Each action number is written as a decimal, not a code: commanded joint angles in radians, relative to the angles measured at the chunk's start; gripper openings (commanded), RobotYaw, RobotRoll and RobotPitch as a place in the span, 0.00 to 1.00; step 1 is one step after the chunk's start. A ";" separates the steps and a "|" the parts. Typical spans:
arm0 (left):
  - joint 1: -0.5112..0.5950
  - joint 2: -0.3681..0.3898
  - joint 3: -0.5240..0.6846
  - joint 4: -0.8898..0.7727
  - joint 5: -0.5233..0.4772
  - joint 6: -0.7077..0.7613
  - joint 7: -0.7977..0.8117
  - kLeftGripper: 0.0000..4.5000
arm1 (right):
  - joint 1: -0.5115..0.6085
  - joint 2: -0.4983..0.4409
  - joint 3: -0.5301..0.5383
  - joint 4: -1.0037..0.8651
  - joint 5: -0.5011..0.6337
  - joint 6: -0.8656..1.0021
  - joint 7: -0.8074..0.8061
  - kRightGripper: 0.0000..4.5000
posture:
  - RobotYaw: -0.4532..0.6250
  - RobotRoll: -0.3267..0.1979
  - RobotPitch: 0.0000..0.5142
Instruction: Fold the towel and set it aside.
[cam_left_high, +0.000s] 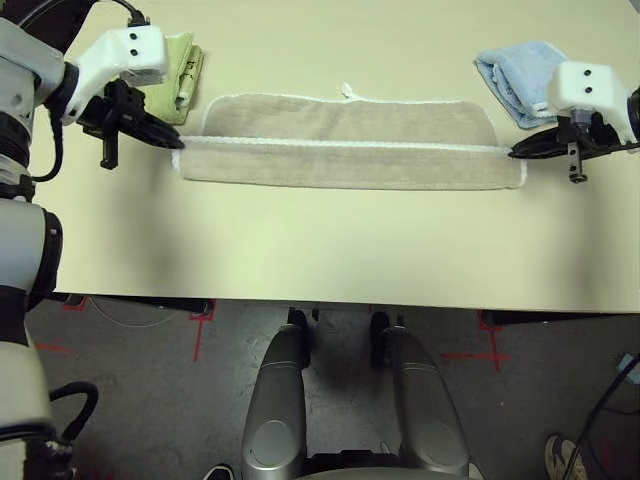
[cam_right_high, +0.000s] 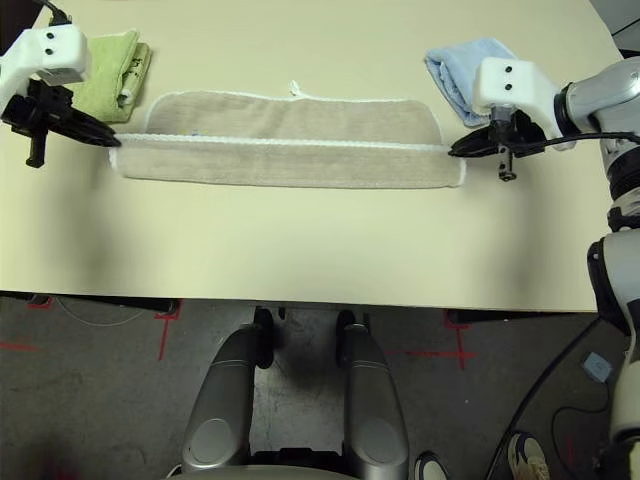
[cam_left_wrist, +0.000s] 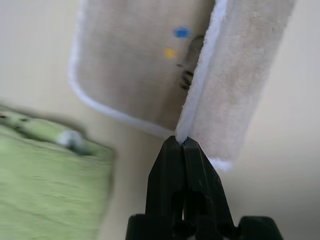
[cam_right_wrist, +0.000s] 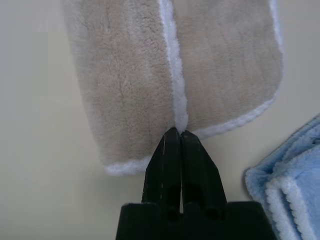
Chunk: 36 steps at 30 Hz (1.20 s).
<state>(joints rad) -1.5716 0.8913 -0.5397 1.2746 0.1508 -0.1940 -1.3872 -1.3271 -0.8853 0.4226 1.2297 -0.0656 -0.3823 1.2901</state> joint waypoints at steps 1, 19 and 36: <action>-0.002 0.000 0.045 0.031 0.058 -0.002 0.038 0.00 | 0.011 -0.007 -0.040 0.035 -0.056 -0.006 -0.051 0.00 | 0.45 0.62 0.62; 0.012 -0.061 0.157 0.037 0.182 0.002 0.227 0.00 | -0.026 0.058 -0.105 0.055 -0.219 -0.030 -0.316 0.00 | 0.45 0.62 0.63; 0.046 -0.088 0.210 0.058 0.217 -0.011 0.389 0.00 | -0.048 0.104 -0.110 0.067 -0.293 -0.020 -0.500 0.00 | 0.46 0.62 0.64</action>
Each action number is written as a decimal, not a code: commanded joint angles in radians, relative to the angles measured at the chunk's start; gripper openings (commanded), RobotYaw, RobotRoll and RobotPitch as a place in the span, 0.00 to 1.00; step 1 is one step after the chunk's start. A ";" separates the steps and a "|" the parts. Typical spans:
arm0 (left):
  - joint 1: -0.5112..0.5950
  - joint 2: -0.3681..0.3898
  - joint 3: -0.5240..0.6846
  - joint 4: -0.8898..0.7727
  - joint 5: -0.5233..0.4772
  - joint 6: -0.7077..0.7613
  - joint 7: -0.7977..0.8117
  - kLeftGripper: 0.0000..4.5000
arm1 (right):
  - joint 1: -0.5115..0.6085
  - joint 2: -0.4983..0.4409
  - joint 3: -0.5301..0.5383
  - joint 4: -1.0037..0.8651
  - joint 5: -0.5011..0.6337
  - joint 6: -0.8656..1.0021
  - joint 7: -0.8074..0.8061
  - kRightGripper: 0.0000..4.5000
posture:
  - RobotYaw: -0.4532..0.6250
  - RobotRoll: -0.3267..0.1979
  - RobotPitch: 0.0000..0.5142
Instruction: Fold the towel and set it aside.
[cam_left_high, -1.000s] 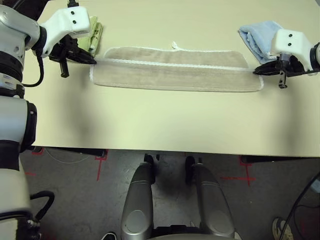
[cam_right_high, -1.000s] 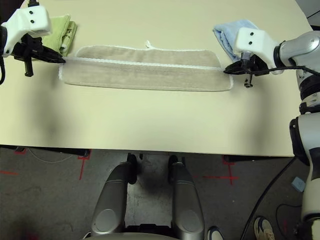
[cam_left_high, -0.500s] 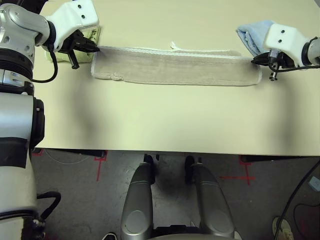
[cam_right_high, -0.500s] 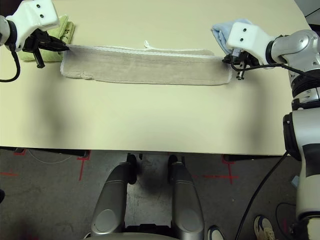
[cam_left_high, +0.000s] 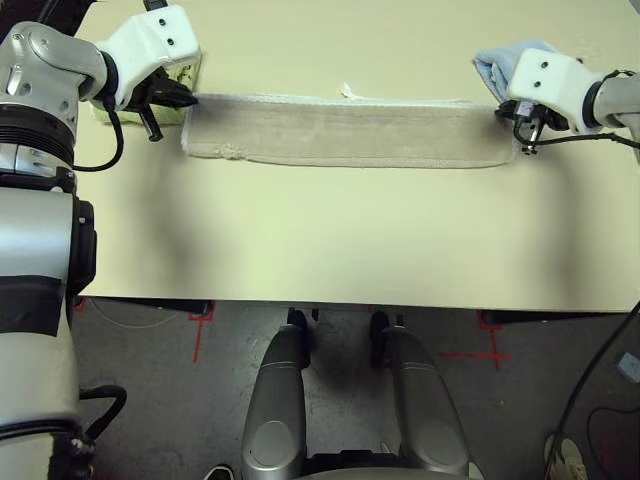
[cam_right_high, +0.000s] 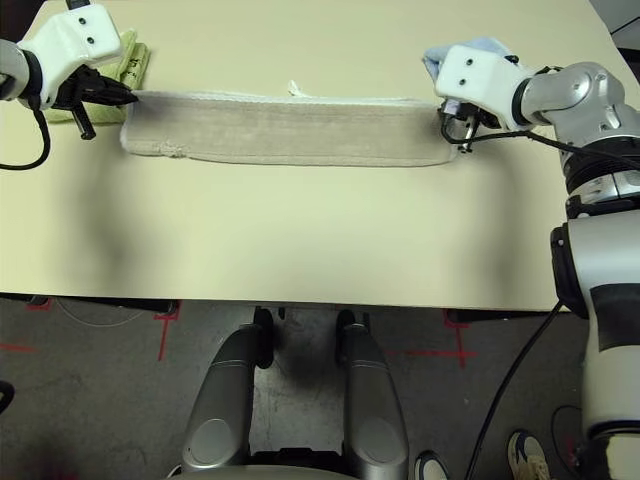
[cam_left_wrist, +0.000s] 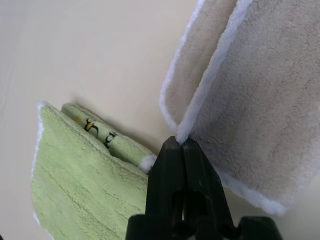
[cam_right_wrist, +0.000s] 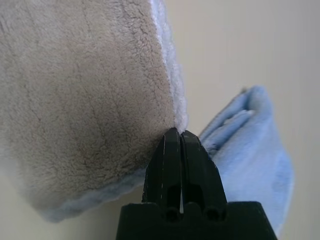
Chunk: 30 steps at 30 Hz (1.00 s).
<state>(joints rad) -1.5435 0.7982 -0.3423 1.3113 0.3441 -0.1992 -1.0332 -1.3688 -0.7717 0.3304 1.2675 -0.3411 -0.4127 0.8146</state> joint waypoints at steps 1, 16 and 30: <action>0.019 0.003 0.015 0.021 0.025 -0.009 0.044 0.00 | -0.006 -0.008 -0.020 0.030 -0.020 0.011 -0.029 0.00 | 0.46 0.62 0.64; 0.048 -0.025 0.022 0.026 0.043 -0.025 0.122 0.00 | -0.001 0.010 -0.032 0.036 -0.054 0.025 -0.083 0.00 | 0.45 0.62 0.65; 0.032 -0.014 0.092 0.020 0.027 -0.066 0.223 0.92 | 0.003 -0.005 -0.091 0.024 -0.032 0.009 -0.078 1.00 | 0.45 0.62 0.63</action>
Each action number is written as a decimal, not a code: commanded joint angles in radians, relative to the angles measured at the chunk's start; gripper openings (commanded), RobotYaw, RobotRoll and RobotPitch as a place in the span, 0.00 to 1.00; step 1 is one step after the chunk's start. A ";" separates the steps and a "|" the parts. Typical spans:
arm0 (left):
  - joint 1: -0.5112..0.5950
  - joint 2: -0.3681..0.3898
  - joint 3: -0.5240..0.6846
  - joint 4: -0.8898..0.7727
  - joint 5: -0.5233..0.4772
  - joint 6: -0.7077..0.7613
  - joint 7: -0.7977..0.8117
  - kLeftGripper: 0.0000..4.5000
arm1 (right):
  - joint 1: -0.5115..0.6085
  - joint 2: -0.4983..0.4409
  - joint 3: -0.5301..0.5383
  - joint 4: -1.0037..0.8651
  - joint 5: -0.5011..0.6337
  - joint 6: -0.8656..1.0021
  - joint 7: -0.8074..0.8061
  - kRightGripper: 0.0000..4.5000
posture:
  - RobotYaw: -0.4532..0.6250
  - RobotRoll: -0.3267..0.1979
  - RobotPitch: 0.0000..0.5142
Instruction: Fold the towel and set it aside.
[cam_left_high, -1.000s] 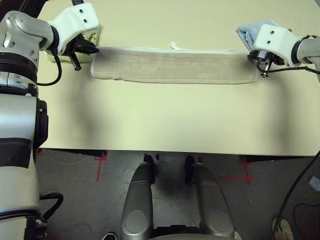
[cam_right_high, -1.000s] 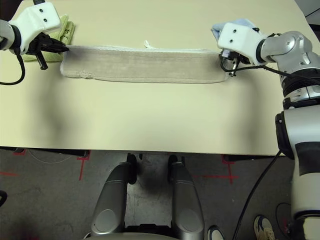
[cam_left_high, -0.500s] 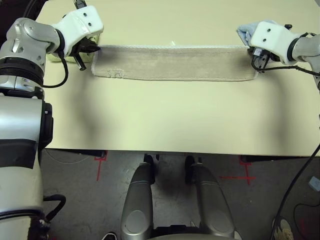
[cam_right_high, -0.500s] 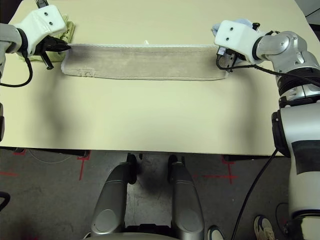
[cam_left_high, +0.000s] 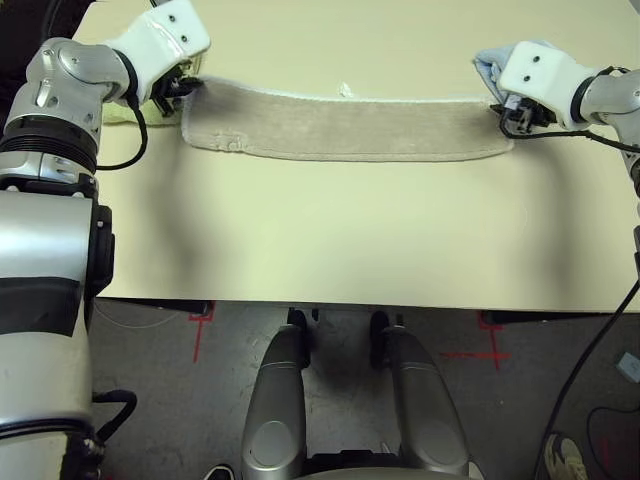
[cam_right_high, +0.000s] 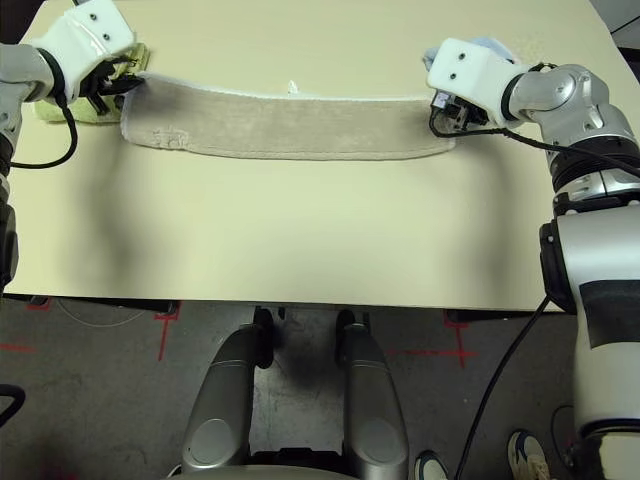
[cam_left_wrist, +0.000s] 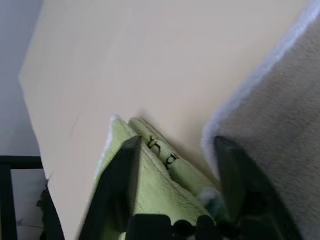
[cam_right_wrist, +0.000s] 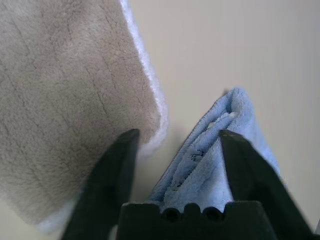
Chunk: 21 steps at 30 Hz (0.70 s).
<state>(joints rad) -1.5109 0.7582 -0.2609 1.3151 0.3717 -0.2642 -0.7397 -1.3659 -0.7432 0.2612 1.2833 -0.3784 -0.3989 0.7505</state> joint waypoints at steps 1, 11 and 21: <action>-0.002 0.030 0.013 0.015 0.001 0.001 -0.090 1.00 | -0.002 -0.035 -0.026 0.008 0.007 -0.005 -0.021 1.00 | 0.45 0.62 0.63; -0.036 0.090 0.159 -0.022 -0.155 0.156 -0.454 1.00 | -0.016 0.018 -0.362 -0.010 0.364 0.142 0.190 1.00 | 0.46 0.62 0.61; 0.171 0.028 0.397 -0.205 -0.480 0.297 -0.767 1.00 | 0.139 0.070 -0.575 -0.192 0.671 0.584 0.398 1.00 | 0.48 0.62 0.61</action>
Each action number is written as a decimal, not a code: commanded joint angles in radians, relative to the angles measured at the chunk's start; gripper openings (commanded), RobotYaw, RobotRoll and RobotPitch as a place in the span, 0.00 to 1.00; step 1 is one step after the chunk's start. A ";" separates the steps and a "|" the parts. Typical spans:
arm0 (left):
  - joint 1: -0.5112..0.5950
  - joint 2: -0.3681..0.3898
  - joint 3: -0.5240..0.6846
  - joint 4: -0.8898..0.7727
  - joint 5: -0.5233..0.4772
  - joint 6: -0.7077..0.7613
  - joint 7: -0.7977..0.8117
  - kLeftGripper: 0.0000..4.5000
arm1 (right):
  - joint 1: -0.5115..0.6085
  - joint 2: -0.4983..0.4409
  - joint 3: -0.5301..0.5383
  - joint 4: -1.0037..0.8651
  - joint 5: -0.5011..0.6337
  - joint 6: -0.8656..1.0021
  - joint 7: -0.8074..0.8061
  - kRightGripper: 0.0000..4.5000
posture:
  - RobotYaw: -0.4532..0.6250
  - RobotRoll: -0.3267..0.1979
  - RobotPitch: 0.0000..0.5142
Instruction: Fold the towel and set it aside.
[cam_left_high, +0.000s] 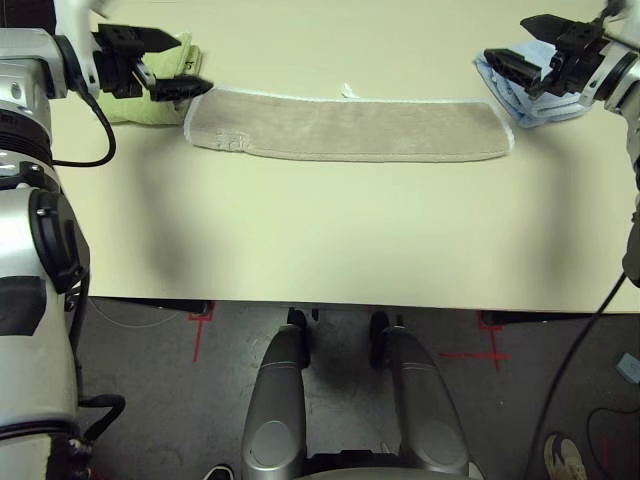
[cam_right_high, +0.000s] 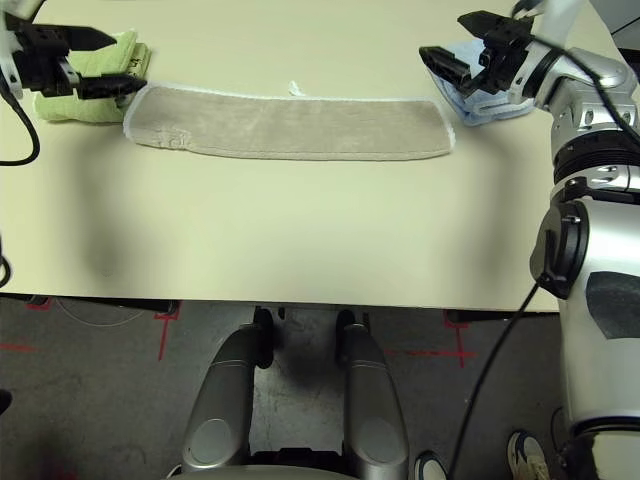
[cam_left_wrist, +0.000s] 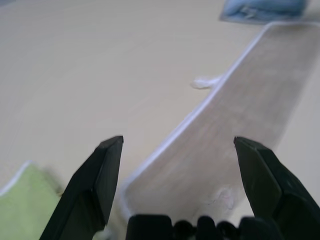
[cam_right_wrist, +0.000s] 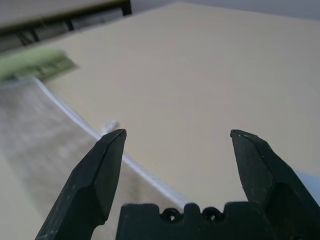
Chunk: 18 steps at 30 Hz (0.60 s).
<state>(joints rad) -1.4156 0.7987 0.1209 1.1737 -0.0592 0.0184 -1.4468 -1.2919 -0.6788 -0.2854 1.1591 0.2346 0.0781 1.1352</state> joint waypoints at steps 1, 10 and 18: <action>0.108 -0.018 0.015 -0.093 -0.059 0.009 -0.070 1.00 | 0.091 0.010 -0.034 -0.102 0.075 0.138 0.009 1.00 | 0.47 0.62 0.62; 0.317 -0.057 0.012 -0.242 -0.100 -0.118 -0.074 1.00 | 0.328 0.020 -0.011 -0.415 0.151 0.346 -0.002 1.00 | 0.46 0.62 0.63; 0.315 -0.084 -0.013 -0.226 -0.102 -0.221 -0.123 1.00 | 0.342 -0.053 -0.026 -0.451 0.204 0.556 -0.014 1.00 | 0.44 0.62 0.64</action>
<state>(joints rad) -1.1086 0.7196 0.1237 0.9526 -0.1552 -0.1786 -1.5501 -0.9622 -0.7079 -0.2941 0.7308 0.4141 0.5700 1.1273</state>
